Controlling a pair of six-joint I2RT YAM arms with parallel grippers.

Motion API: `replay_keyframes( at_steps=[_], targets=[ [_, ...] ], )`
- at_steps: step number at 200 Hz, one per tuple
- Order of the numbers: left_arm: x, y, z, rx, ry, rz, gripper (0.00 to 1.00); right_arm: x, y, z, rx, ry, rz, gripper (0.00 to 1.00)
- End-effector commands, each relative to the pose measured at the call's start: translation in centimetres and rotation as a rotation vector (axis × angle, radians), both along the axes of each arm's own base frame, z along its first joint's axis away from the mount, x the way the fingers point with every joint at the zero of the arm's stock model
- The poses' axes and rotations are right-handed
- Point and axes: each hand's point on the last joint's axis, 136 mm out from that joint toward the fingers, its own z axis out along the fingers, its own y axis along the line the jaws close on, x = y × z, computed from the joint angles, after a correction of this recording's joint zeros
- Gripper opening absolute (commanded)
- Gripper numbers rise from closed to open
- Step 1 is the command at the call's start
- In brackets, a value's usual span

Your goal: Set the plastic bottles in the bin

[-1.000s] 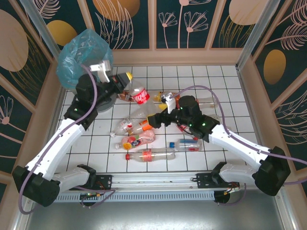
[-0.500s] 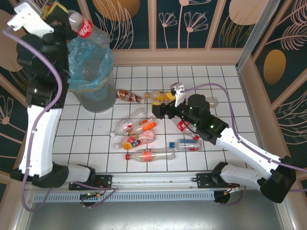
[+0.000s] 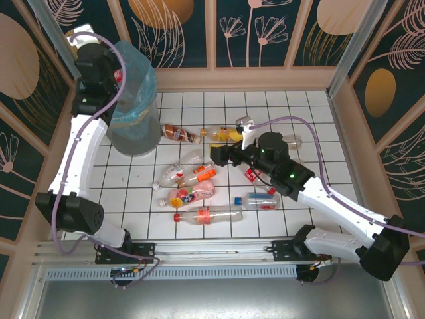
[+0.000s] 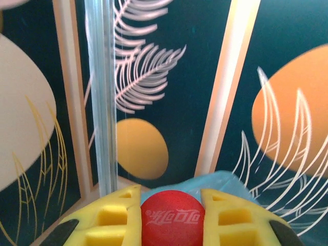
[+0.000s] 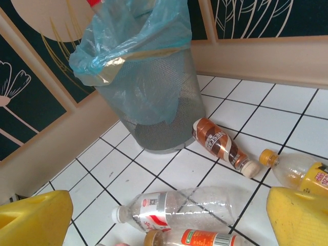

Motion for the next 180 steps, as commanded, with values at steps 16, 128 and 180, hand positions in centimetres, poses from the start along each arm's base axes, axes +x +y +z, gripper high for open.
replay_keyframes(
  at_steps=[16,128,180],
  targets=[
    [3.4,-1.1,-3.2,-0.022,0.006,-0.103,0.00,-0.1,0.5,-0.7,0.031,0.036,0.010,0.97],
    [3.3,-2.0,-6.4,-0.006,0.070,-0.160,0.74,0.7,1.2,-1.8,0.025,0.069,-0.002,0.98],
    [1.2,-2.6,-3.2,-0.042,-0.010,-0.210,0.72,1.2,1.8,-1.4,0.022,0.061,0.006,0.98]
  ],
)
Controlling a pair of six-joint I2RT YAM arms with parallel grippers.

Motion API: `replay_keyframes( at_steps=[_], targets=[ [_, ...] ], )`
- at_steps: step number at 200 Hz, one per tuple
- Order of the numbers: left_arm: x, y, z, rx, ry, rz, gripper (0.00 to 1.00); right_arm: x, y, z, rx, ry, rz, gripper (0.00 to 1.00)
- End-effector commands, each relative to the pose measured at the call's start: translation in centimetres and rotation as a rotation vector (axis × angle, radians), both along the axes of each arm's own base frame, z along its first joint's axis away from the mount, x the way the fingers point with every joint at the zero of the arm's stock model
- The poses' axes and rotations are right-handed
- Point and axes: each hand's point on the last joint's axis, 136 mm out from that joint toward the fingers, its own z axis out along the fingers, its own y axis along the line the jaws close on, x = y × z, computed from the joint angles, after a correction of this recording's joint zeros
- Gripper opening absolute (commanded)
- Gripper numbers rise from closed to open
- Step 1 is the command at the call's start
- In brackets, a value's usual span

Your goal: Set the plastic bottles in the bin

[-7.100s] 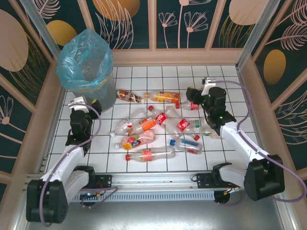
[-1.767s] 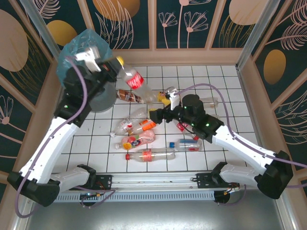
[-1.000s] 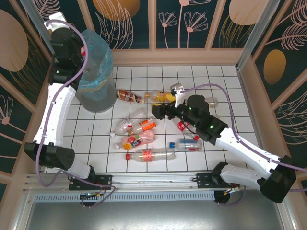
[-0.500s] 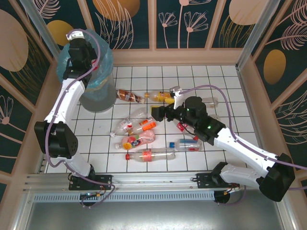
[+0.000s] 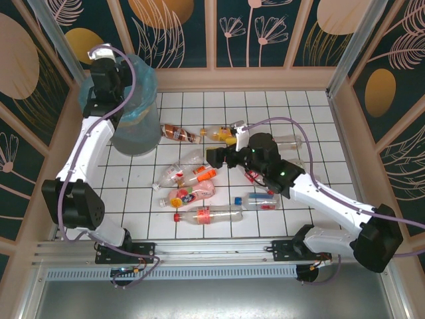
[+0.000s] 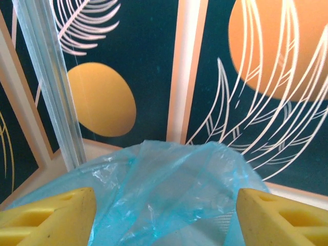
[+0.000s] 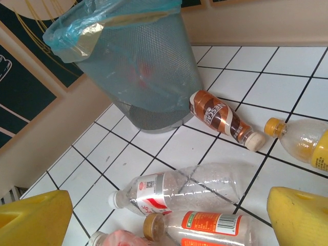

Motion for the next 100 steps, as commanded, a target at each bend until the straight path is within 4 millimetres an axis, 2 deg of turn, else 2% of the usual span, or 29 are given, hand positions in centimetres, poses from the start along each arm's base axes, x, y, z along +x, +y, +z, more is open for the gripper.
replay_keyframes(
  at_steps=[1,66,83,100],
  targets=[
    [-1.5,-0.4,4.0,-0.037,-0.113,-0.037,0.72,0.3,0.7,2.4,0.050,-0.042,0.008,0.98],
    [-4.1,-0.3,7.2,-0.058,-0.104,-0.042,0.72,0.7,2.1,1.8,0.009,-0.003,0.050,0.97],
    [-5.0,-0.6,7.2,-0.070,-0.072,-0.068,0.71,0.7,2.4,1.5,-0.016,0.000,0.064,0.96],
    [-5.7,-1.9,6.5,-0.100,-0.025,-0.140,0.68,0.9,2.5,1.1,-0.060,-0.009,0.077,0.94]
  ],
)
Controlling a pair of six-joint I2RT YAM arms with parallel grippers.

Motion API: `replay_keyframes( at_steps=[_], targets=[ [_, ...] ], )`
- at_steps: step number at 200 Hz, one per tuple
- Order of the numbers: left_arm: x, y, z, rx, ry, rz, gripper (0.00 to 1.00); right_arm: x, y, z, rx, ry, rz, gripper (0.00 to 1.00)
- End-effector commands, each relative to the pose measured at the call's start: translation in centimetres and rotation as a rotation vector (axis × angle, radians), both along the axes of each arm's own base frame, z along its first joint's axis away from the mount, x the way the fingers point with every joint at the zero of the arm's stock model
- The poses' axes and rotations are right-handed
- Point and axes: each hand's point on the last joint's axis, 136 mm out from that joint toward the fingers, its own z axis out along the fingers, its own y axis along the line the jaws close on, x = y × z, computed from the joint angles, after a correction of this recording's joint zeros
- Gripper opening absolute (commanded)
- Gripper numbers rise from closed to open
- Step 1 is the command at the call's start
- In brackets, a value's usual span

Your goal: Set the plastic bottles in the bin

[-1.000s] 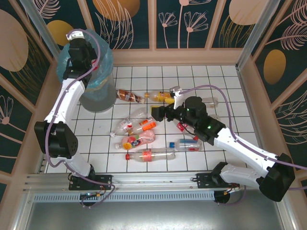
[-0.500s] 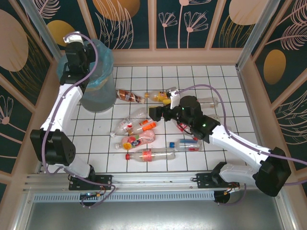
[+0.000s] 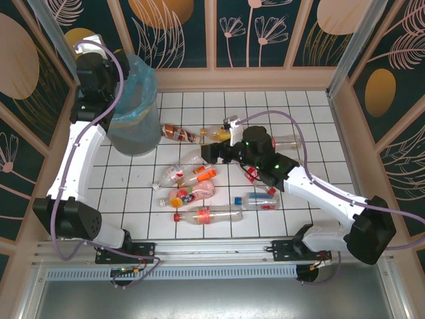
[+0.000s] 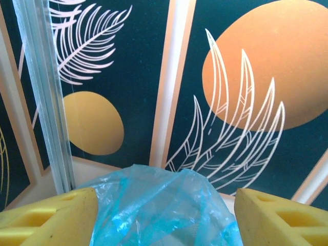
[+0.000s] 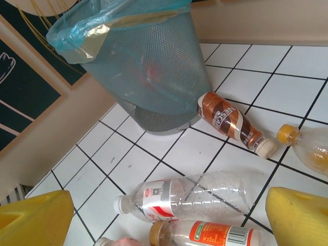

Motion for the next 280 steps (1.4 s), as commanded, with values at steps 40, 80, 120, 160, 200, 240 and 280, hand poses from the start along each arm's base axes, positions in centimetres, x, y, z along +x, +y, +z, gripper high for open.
replay_keyframes(
  at_steps=[40,80,120,160,200,240,280],
  targets=[
    [-4.6,-5.7,-2.0,-0.119,0.163,-0.346,0.59,-0.7,1.4,-2.1,-0.288,-0.048,0.194,0.88],
    [-9.4,-11.6,-4.6,-0.025,0.175,-0.516,0.58,3.7,-3.9,-6.4,-0.571,0.048,0.004,0.79],
    [-13.2,-18.4,-10.0,-0.009,0.246,-0.710,0.58,4.9,-11.4,-9.4,-0.595,0.248,-0.212,0.79],
    [-15.9,-25.8,-15.8,0.146,0.324,-0.857,0.59,2.8,-16.7,-13.3,-0.638,0.418,-0.341,0.85],
    [-16.3,-28.0,-18.4,0.216,0.301,-0.861,0.60,2.3,-15.1,-15.2,-0.613,0.466,-0.270,0.85],
    [-16.9,-27.2,-17.6,0.182,0.260,-0.837,0.60,3.0,-13.9,-18.0,-0.660,0.502,-0.236,0.84],
    [-17.8,-25.4,-16.0,0.176,0.196,-0.801,0.61,4.3,-12.6,-20.2,-0.714,0.503,-0.214,0.84]
  ],
)
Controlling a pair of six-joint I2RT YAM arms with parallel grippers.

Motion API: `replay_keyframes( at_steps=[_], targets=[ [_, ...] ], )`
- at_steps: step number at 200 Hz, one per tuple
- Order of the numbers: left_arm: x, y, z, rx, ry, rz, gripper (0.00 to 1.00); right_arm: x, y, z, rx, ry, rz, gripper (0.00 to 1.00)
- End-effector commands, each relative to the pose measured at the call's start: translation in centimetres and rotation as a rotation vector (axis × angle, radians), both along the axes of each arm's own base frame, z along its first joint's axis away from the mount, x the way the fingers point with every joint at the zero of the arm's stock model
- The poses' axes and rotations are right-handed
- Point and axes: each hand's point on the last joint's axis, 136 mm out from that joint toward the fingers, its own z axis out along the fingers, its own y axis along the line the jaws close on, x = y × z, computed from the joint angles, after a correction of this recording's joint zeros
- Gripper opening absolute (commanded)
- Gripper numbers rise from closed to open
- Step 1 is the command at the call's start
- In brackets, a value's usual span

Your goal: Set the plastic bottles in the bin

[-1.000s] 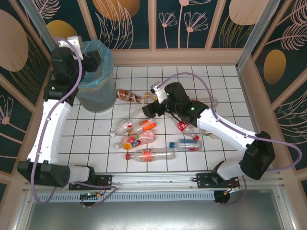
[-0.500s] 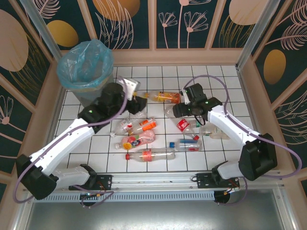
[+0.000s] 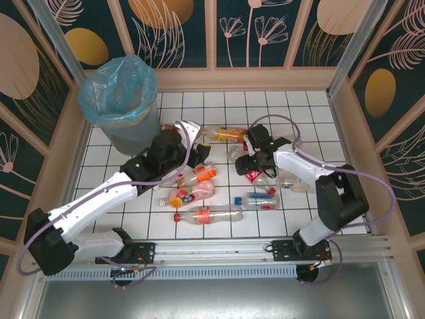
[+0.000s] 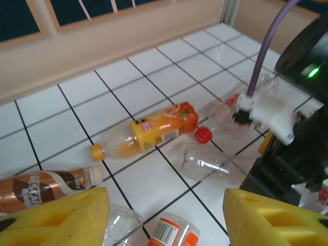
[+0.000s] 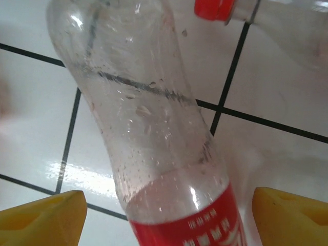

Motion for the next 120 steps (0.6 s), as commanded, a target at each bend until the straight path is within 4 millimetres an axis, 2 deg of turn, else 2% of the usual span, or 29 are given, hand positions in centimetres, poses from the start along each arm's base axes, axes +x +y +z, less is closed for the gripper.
replay_keyframes(
  at_steps=[1,34,68,90,120],
  targets=[
    [-0.4,1.0,2.3,-0.042,-0.082,0.027,0.61,1.8,1.6,0.2,0.008,-0.041,0.015,0.84],
    [-0.6,1.8,3.2,-0.046,-0.101,0.045,0.61,2.9,2.2,-1.0,-0.018,-0.016,0.029,0.79],
    [-0.5,2.3,3.6,-0.036,-0.119,0.064,0.61,3.6,2.3,-1.7,-0.042,-0.010,0.029,0.69],
    [-0.5,2.7,4.0,-0.018,-0.158,0.071,0.64,4.0,2.5,-1.1,-0.035,-0.024,0.033,0.63],
    [-0.3,2.9,5.6,0.044,-0.282,0.052,0.64,4.5,2.5,0.6,-0.015,-0.056,0.027,0.55]
  ],
)
